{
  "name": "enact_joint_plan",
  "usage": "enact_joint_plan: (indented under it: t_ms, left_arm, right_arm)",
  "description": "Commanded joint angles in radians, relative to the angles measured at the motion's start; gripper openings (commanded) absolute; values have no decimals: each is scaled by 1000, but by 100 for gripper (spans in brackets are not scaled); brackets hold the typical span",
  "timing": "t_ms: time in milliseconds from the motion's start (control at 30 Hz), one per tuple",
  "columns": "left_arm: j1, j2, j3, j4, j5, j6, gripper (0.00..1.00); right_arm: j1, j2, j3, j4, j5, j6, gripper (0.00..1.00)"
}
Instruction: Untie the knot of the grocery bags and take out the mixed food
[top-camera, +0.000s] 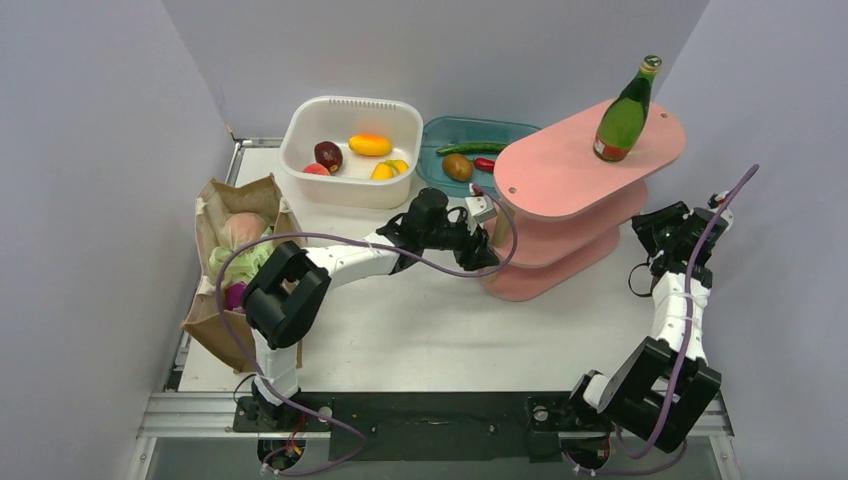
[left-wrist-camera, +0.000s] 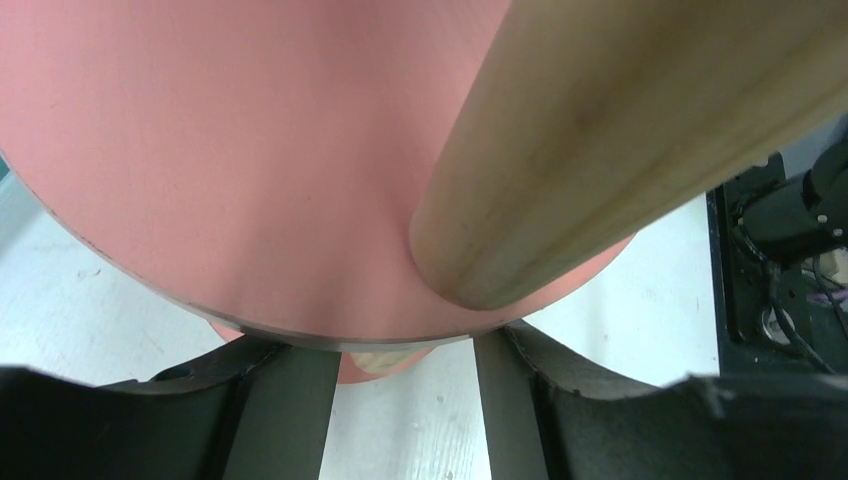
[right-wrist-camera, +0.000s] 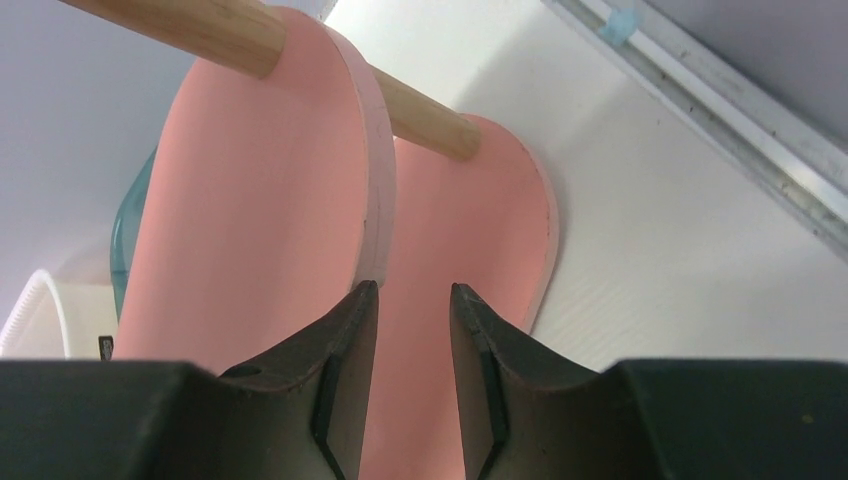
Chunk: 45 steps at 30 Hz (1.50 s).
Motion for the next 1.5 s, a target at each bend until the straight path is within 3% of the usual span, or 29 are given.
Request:
enact_joint_plan:
  t_ms: [0,367,733,1467]
  left_arm:
    - [-43,55,136,133,-26,-18,46]
    - [-85,249,364,151,-87,-82,46]
    - [-101,359,497,148,-109,-80,46]
    - [-146,570,749,170,-191,-44,46]
  right_arm:
    - [-6,59,93,175,-41,-6,30]
    - [-4,282,224,286,-66,15,27]
    - [35,465,403,300,-66,18,26]
    - [108,698,658,293,-13,-8,24]
